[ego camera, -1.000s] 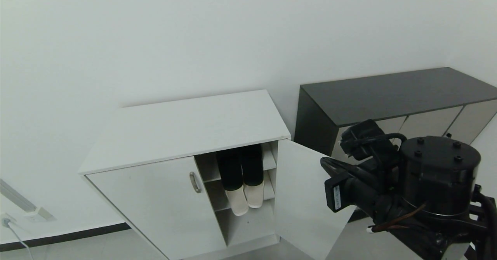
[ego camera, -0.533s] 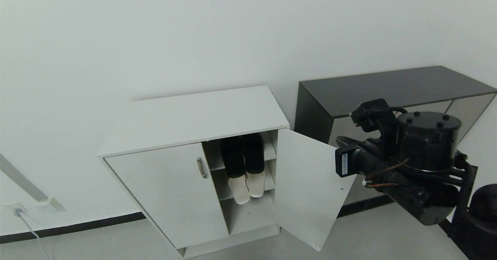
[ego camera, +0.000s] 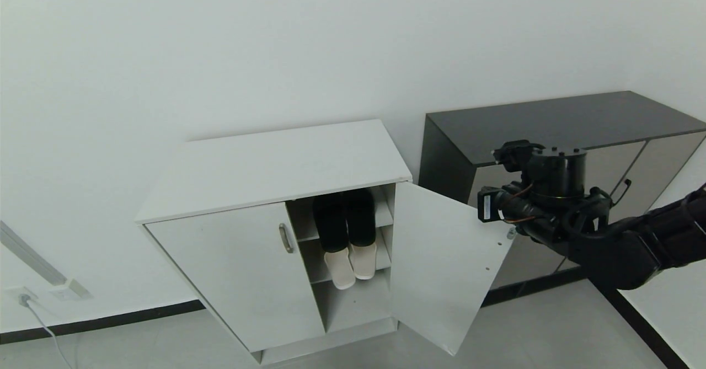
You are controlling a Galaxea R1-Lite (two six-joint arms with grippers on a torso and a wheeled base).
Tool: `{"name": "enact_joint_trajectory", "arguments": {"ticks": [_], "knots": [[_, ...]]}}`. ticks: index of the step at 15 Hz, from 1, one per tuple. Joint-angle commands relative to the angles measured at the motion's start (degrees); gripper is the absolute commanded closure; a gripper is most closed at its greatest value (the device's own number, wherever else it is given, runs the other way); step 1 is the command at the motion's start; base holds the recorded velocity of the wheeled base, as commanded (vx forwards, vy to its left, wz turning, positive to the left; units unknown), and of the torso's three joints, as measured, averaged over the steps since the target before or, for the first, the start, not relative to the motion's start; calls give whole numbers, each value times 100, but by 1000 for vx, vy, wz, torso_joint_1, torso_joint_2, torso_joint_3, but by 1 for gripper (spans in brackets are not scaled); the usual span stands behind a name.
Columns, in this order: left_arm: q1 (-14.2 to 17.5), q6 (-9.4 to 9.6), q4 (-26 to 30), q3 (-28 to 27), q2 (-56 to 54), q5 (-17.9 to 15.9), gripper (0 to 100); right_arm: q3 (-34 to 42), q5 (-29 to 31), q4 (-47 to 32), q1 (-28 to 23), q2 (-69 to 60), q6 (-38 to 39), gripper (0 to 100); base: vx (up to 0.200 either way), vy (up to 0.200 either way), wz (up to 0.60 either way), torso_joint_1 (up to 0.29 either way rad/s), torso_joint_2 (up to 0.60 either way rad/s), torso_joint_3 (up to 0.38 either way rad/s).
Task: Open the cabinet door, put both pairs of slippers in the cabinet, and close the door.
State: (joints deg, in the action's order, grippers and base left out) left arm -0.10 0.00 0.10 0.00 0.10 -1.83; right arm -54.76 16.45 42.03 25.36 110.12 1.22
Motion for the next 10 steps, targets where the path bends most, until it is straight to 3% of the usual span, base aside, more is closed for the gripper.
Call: {"name": "enact_joint_trajectory", "arguments": {"ticks": [1, 10], "knots": [[1, 0, -1, 0, -1, -2, 100, -193, -19, -11, -127, 370, 1, 100, 0, 0, 0, 0, 0, 0], [1, 0, -1, 0, -1, -2, 100, -360, -221, 7, -294, 827, 89, 100, 0, 0, 0, 0, 0, 0]]}}
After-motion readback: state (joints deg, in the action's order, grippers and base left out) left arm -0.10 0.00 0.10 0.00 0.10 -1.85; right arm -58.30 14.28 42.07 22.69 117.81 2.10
